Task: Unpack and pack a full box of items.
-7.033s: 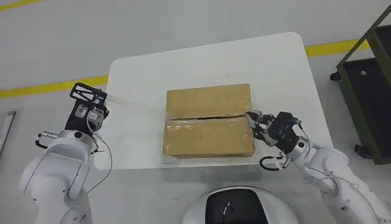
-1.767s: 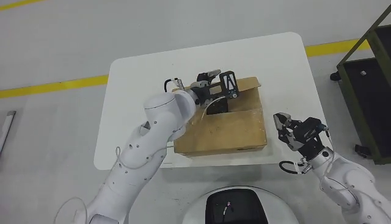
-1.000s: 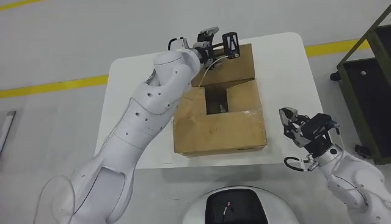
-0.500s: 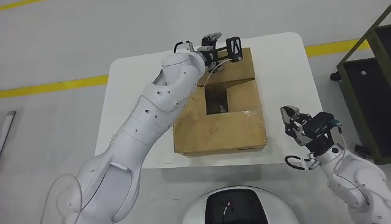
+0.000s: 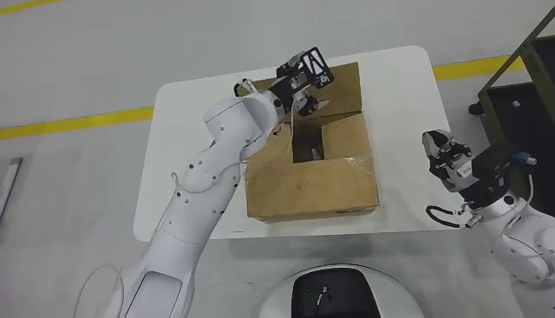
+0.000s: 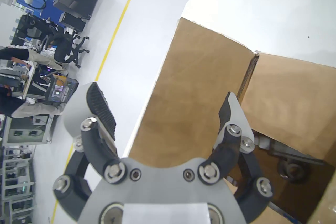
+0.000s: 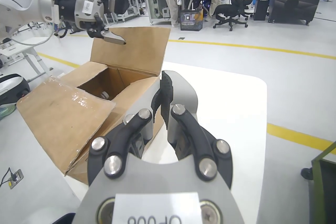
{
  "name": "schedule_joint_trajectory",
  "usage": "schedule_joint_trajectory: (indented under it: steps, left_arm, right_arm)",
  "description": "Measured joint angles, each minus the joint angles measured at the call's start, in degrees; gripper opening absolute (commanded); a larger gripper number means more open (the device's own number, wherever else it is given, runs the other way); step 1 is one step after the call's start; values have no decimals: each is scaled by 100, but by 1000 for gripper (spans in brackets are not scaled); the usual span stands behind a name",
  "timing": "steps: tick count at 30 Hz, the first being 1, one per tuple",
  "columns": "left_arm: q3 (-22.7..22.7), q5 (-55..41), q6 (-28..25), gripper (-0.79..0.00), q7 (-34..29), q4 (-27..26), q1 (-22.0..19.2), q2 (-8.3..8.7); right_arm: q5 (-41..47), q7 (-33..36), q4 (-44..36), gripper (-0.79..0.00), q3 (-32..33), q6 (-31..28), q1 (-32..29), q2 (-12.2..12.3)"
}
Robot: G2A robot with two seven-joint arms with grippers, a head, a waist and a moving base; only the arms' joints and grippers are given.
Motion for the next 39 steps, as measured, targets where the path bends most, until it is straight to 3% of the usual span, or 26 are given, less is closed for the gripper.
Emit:
schedule_joint_trajectory:
  steps: [6,11,16,18,32,39]
  left_arm:
    - [-1036,-561,10,0,-698,-1794,1523,262]
    - [-1707,-818,179,0,-1185,-2981,2595,395]
    - [-2219,-927,371,0,-1403,-3743,3296,476]
    - [-2337,-782,156,0,-1569,-3953,3486,520]
    - [-2353,-685,57,0,-1622,-3997,3526,533]
    - [-2353,-684,57,0,-1622,-3997,3526,533]
  right_arm:
    - [137,44,143,-785,259,-536,58,52]
    - [381,91,240,-785,383,-1197,142,102]
    - [318,102,288,-785,375,-1897,261,153]
    - [229,81,306,-785,332,-2085,298,166]
    - [148,195,222,-785,240,-2150,383,179]
    - [317,1392,656,-785,-134,-3058,1266,314]
